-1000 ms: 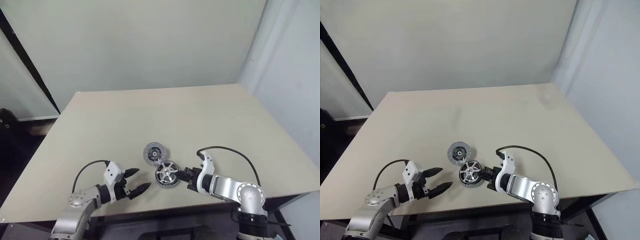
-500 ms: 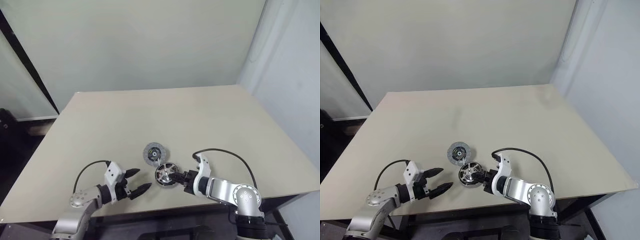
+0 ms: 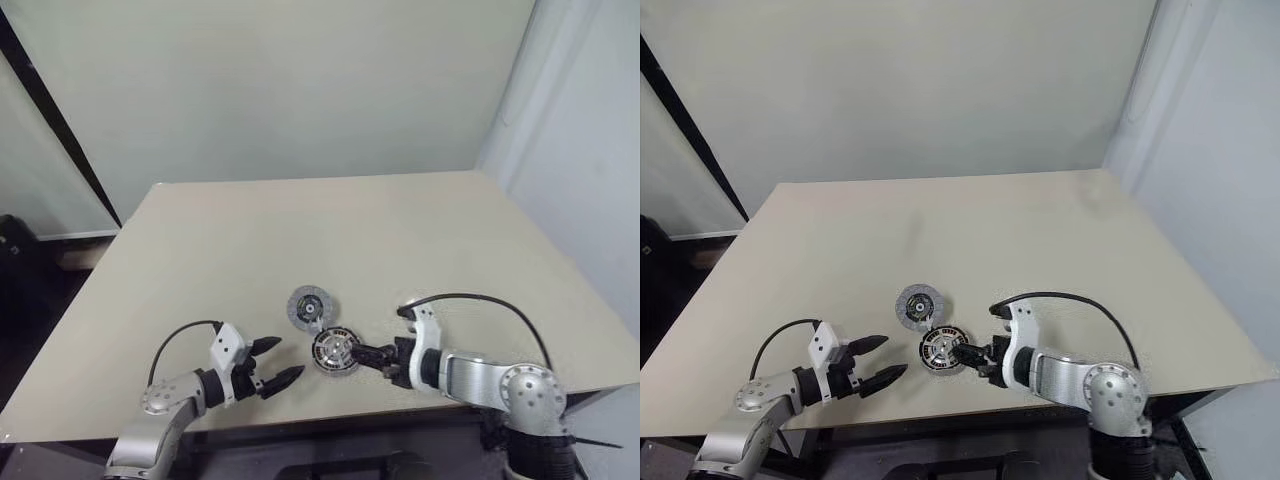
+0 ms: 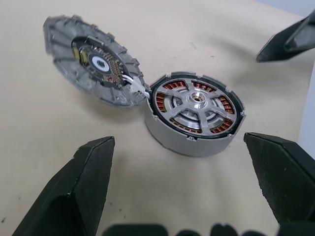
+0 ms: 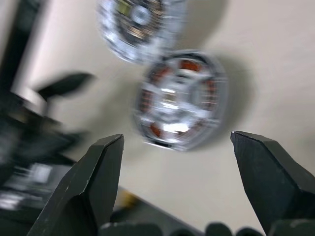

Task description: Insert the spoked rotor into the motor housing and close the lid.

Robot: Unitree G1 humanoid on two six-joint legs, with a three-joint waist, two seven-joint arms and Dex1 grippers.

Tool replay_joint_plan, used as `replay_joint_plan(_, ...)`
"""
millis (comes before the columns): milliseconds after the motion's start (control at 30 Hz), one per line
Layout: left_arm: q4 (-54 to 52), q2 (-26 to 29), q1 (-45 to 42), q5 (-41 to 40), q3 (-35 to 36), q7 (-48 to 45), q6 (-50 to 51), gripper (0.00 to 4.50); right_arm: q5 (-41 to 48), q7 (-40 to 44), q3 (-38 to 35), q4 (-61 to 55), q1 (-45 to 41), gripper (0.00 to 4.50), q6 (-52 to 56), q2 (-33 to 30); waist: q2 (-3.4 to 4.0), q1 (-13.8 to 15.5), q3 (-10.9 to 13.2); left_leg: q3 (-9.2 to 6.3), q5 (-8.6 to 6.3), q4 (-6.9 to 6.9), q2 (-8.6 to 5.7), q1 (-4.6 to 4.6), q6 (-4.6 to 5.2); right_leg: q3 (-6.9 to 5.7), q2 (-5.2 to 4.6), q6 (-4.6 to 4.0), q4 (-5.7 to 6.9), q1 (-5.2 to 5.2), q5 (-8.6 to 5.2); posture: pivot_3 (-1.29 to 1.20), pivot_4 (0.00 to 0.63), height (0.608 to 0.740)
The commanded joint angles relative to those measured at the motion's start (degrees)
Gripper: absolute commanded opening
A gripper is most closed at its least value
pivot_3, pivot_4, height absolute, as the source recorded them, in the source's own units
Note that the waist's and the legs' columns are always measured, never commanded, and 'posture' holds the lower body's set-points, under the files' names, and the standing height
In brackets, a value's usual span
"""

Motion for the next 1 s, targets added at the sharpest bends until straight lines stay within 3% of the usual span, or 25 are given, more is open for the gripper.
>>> replay_joint_plan(33, -1.97, 0.47, -0.84, -0.23, 0.35, -0.15, -0.2, 4.5, -11.2, 10.0, 10.64, -4.86, -1.08, 3.62, -13.33, -6.35, -0.03, -0.04, -0.02, 0.0, 0.0, 0.01, 0.0, 0.02, 0.0, 0.0, 0.0, -0.04, 0.0, 0.0, -0.03, 0.0, 0.0, 0.74)
replay_joint_plan(100, -1.94, 0.49, -0.9, -0.26, 0.46, -0.1, -0.17, 4.5, -17.34, 14.5, 15.81, -3.33, -1.42, 3.2, -21.56, -7.88, -0.05, -0.11, -0.02, 0.0, 0.0, 0.0, 0.06, 0.04, 0.0, 0.01, 0.08, -0.05, 0.0, 0.01, -0.03, 0.0, 0.0, 0.74)
replay_joint_plan(200, -2.23, 0.46, -0.84, -0.3, 0.51, 0.06, 0.01, 4.5, -27.7, 18.76, 23.82, 1.33, -2.6, 2.19, -33.4, -7.34, -0.07, -0.05, -0.03, -0.01, 0.0, 0.02, 0.28, 0.05, -0.01, 0.09, 0.38, 0.0, 0.0, 0.02, 0.0, 0.0, 0.0, 0.74)
replay_joint_plan(400, -2.7, 0.47, -0.71, -0.48, 0.86, 0.33, 0.22, 4.5, -37.38, 23.13, 27.54, 14.63, -1.89, 0.11, -48.9, -0.33, -0.16, 0.05, -0.05, -0.03, -0.01, 0.21, 0.48, -0.02, -0.02, 0.2, 0.65, -0.03, 0.01, 0.03, 0.02, 0.0, 0.0, 0.74)
replay_joint_plan(600, -3.53, 0.43, -0.44, -0.62, 1.07, 0.67, 0.34, 4.5, -46.86, 26.67, 31.6, 27.19, -0.34, 0.05, -54.78, 0.35, -0.26, 0.11, -0.14, -0.02, -0.01, 0.44, 0.48, -0.03, -0.03, 0.24, 0.65, -0.05, 0.01, 0.14, 0.03, 0.0, 0.0, 0.74)
replay_joint_plan(767, -3.6, 0.53, -0.17, -0.68, 1.3, 0.81, 0.14, 4.5, -47.04, 28.57, 28.48, 24.1, 1.22, 0.05, -54.42, 1.32, -0.32, 0.04, -0.17, -0.03, -0.03, 0.37, 0.56, 0.56, -0.05, 0.23, 0.7, -0.18, 0.03, 0.69, -0.05, 0.0, 0.0, 0.74)
replay_joint_plan(967, -3.0, 0.2, -0.31, -0.54, 1.07, 0.85, -0.22, 4.5, -45.57, 31.81, 24.41, 18.35, -0.11, 0.05, -55.03, 1.88, -0.31, 0.12, -0.16, -0.03, -0.03, 0.48, 0.59, 0.51, -0.06, 0.23, 0.72, -0.19, 0.03, 0.68, -0.05, 0.0, 0.0, 0.74)
replay_joint_plan(1000, -2.89, 0.08, -0.39, -0.53, 1.02, 0.88, -0.27, 4.5, -45.37, 32.57, 23.95, 17.11, -0.66, 0.22, -54.07, 1.57, -0.31, 0.13, -0.16, -0.03, -0.03, 0.48, 0.59, 0.51, -0.05, 0.23, 0.72, -0.18, 0.03, 0.68, -0.05, 0.0, 0.0, 0.74)
